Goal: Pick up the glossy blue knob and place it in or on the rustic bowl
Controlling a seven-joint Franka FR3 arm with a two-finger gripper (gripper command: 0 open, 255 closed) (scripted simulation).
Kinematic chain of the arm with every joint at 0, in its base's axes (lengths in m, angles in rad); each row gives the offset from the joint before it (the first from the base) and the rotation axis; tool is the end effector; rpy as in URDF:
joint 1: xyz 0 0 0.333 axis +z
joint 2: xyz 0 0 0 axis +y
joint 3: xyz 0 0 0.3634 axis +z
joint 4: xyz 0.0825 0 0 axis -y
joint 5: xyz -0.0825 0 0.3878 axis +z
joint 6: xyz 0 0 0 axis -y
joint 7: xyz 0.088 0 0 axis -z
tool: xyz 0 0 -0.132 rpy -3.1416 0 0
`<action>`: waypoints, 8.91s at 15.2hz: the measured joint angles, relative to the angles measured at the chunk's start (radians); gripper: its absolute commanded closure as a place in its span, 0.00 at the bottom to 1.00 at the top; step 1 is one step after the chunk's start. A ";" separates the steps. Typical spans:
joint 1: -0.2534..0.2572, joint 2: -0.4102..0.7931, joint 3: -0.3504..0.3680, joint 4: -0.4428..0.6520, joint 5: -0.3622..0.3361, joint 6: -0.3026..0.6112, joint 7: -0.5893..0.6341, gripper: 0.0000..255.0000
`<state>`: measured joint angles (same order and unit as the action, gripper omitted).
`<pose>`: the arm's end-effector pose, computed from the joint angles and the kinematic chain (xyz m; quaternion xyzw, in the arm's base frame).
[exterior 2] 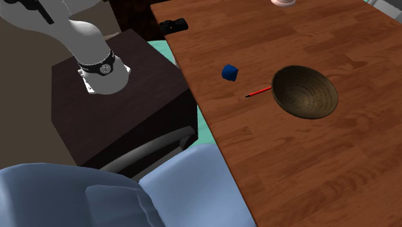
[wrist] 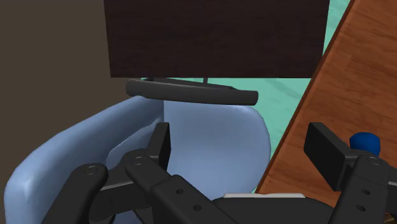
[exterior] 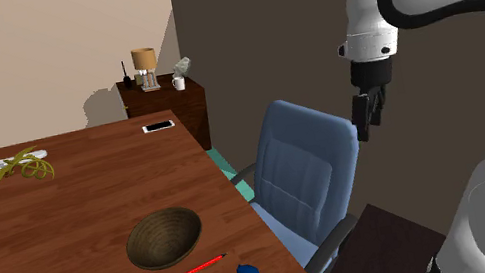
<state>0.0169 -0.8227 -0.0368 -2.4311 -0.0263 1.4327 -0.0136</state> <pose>0.2439 -0.0119 0.5630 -0.9961 -0.0032 0.0879 0.0013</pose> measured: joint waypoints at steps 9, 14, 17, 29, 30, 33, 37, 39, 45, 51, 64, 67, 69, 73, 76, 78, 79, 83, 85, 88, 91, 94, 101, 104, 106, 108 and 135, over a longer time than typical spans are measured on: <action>0.060 0.050 0.095 -0.126 0.106 0.217 0.086 0.00; 0.108 0.126 0.170 -0.186 0.180 0.388 0.142 0.00; 0.135 0.208 0.219 -0.197 0.219 0.505 0.175 0.00; 0.203 0.577 0.399 -0.132 0.276 0.907 0.314 0.00; 0.205 0.615 0.412 -0.118 0.268 0.940 0.329 0.00; 0.211 0.701 0.441 -0.090 0.243 1.013 0.370 0.00; 0.210 0.768 0.451 -0.090 0.220 1.082 0.390 0.00; 0.210 0.799 0.453 -0.097 0.207 1.120 0.398 0.00; 0.211 0.817 0.455 -0.097 0.199 1.138 0.405 0.00; 0.211 0.817 0.455 -0.097 0.199 1.138 0.406 1.00; 0.211 0.743 0.451 -0.078 0.227 1.047 0.389 1.00; 0.214 0.705 0.449 -0.065 0.238 0.999 0.386 1.00; 0.214 0.684 0.445 -0.055 0.243 0.969 0.383 1.00; 0.214 0.642 0.437 -0.035 0.252 0.906 0.376 1.00; 0.214 0.624 0.434 -0.009 0.252 0.863 0.379 1.00; 0.216 0.599 0.431 -0.003 0.258 0.833 0.378 1.00; 0.216 0.593 0.429 0.005 0.258 0.820 0.378 1.00; 0.216 0.563 0.423 0.036 0.260 0.759 0.380 1.00; 0.214 0.552 0.417 0.053 0.259 0.731 0.378 1.00; 0.204 0.593 0.417 0.111 0.239 0.712 0.384 1.00; 0.184 0.696 0.418 0.222 0.193 0.700 0.396 1.00; 0.174 0.819 0.419 0.358 0.138 0.681 0.419 1.00; 0.191 1.107 0.403 0.732 0.021 0.578 0.462 1.00; 0.207 1.204 0.393 0.861 -0.011 0.542 0.470 1.00; 0.208 1.223 0.390 0.862 -0.017 0.559 0.469 1.00; 0.212 1.236 0.389 0.853 -0.022 0.580 0.472 1.00; 0.205 1.242 0.385 0.820 -0.023 0.619 0.464 0.00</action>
<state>0.2217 0.4188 0.3486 -1.6111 -0.0491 2.0518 0.4500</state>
